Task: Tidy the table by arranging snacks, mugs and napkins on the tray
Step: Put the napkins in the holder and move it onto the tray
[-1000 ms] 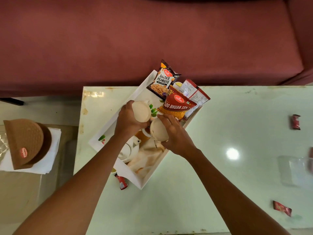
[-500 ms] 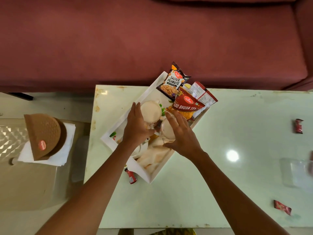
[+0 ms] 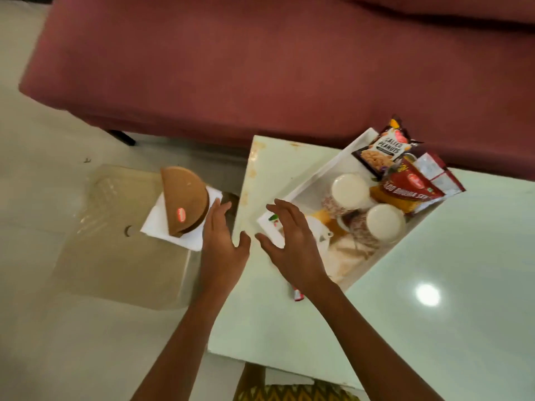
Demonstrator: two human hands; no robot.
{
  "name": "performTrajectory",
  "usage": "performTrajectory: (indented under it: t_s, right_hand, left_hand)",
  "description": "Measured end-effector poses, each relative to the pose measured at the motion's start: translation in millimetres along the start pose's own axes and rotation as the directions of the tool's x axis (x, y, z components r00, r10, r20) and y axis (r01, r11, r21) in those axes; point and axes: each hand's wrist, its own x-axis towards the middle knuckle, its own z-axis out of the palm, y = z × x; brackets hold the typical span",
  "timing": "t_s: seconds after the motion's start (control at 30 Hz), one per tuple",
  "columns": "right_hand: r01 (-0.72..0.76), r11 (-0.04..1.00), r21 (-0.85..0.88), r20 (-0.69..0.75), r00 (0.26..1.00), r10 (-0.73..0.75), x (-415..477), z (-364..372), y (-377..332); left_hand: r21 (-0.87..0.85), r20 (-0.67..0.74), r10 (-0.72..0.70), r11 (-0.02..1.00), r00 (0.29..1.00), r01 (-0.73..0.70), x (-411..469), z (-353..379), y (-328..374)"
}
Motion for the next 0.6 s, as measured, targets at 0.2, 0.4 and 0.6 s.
performTrajectory:
  t_s: [0.2,0.4,0.6]
  right_hand:
    - [-0.196,0.978,0.068,0.092,0.978,0.19,30.4,80.5,-31.4]
    - [-0.431,0.879,0.204,0.121,0.902,0.414,71.5,132.6,-47.5]
    - [-0.531,0.809,0.252,0.113,0.847,0.52,86.5,155.0,-57.3]
  left_hand:
    - [0.025,-0.02,-0.055,0.998,0.998,0.055,4.3,-55.4,-64.5]
    - [0.014,0.026,-0.194,0.981,0.981,0.194,18.4,-71.7,-98.4]
    - [0.029,0.093,-0.249,0.968,0.964,0.247,27.1,-72.8,-120.7]
